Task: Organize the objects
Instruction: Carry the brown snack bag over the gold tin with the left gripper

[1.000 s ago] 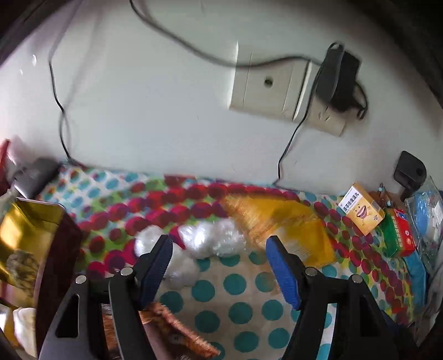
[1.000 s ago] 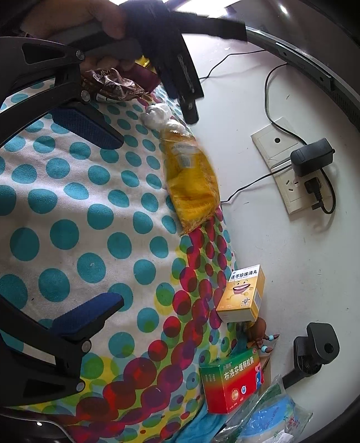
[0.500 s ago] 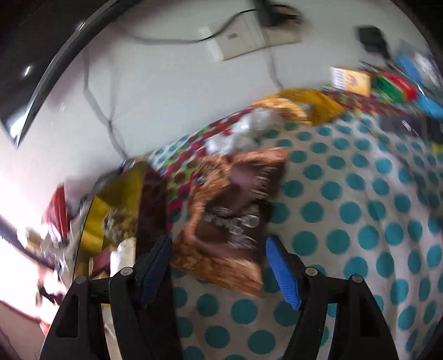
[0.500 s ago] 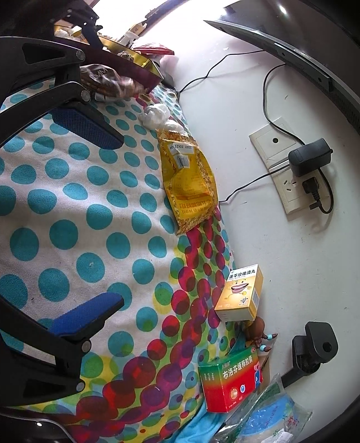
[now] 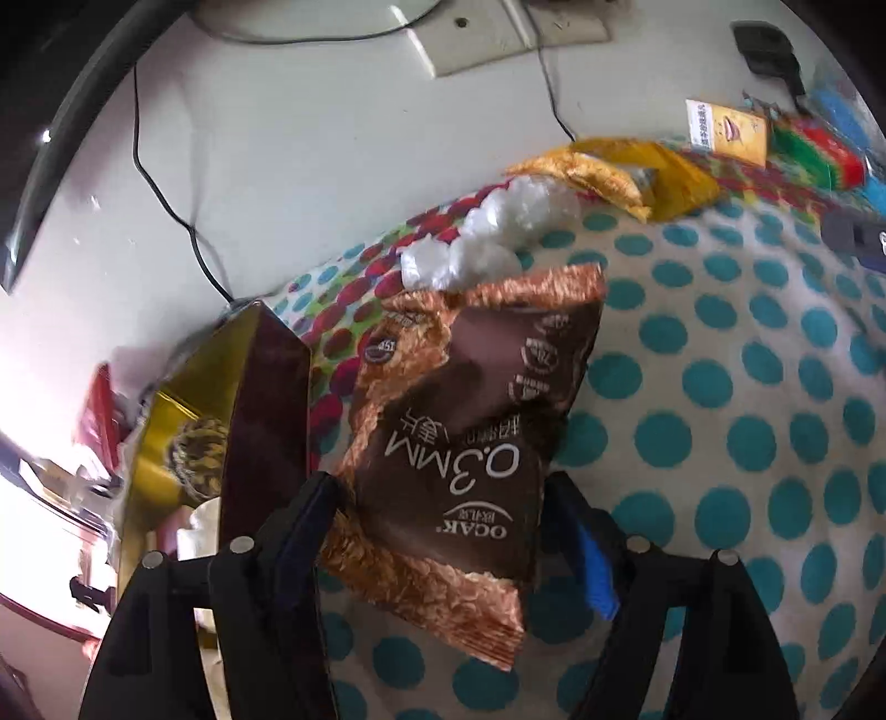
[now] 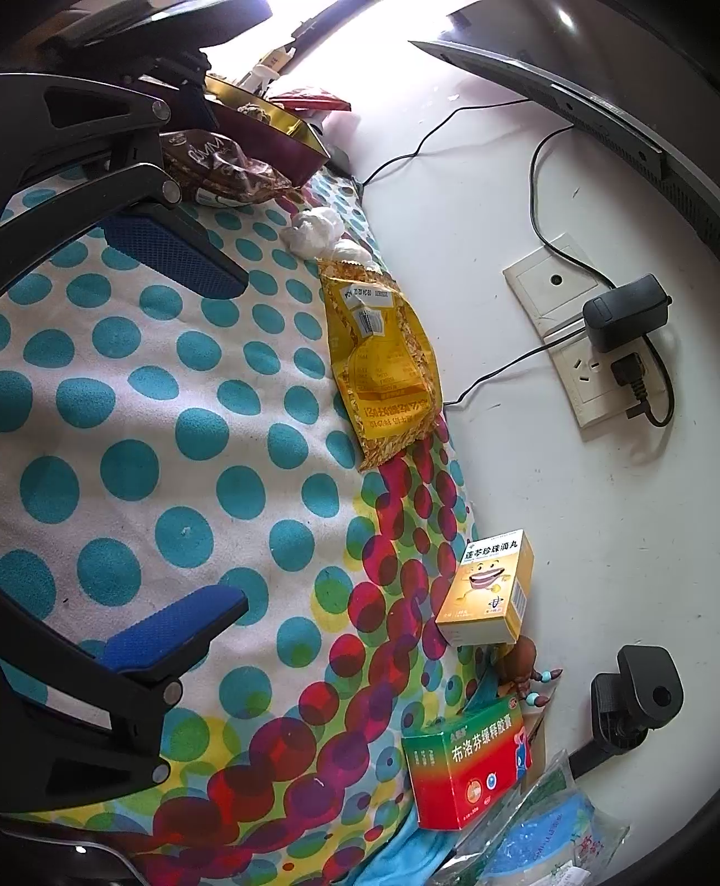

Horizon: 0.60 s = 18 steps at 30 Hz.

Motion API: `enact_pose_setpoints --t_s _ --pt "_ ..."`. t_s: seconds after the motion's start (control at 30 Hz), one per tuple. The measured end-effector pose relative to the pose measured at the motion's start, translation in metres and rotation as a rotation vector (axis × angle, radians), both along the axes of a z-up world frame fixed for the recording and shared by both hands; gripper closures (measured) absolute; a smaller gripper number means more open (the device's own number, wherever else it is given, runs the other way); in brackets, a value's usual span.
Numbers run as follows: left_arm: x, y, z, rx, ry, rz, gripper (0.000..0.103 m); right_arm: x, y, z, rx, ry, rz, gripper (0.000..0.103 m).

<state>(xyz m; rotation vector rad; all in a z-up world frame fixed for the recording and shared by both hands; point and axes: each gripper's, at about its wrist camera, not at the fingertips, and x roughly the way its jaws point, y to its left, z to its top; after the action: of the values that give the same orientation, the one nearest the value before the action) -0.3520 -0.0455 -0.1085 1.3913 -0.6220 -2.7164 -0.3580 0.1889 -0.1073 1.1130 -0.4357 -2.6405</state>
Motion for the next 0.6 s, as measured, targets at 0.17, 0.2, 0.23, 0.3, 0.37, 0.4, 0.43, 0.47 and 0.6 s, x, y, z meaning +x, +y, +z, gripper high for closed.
enact_pose_setpoints --t_s 0.17,0.2,0.23,0.3,0.37,0.4,0.43,0.47,0.6 --pt "-0.003 -0.005 0.007 0.053 -0.024 0.004 0.057 0.0 -0.001 0.001 0.001 -0.001 0.001 0.0" --pt "-0.002 -0.006 0.011 0.069 -0.014 -0.001 0.061 0.0 -0.001 0.0 0.0 -0.001 0.001 0.0" --pt "-0.001 -0.009 0.018 0.113 -0.009 0.001 0.067 0.0 -0.001 0.0 -0.001 0.0 0.0 0.0" --pt "0.003 -0.012 0.03 0.146 0.02 0.007 0.083 -0.001 -0.001 0.0 0.0 -0.001 0.002 0.0" --pt "0.015 -0.01 0.053 0.174 0.089 -0.008 0.084 -0.001 0.0 0.0 -0.002 0.0 0.004 0.0" --pt "0.02 -0.011 0.063 0.195 0.103 -0.013 0.084 -0.001 0.0 0.0 -0.002 -0.001 0.005 0.0" --pt "0.027 -0.011 0.072 0.212 0.125 -0.016 0.084 -0.001 0.0 0.0 -0.002 -0.002 0.003 0.0" --pt "0.037 -0.013 0.084 0.228 0.158 -0.017 0.084 -0.001 0.0 0.0 -0.002 -0.003 0.002 0.0" --pt "0.068 -0.035 0.109 0.296 0.221 0.023 0.084 -0.002 0.002 -0.001 -0.006 -0.009 0.002 0.0"
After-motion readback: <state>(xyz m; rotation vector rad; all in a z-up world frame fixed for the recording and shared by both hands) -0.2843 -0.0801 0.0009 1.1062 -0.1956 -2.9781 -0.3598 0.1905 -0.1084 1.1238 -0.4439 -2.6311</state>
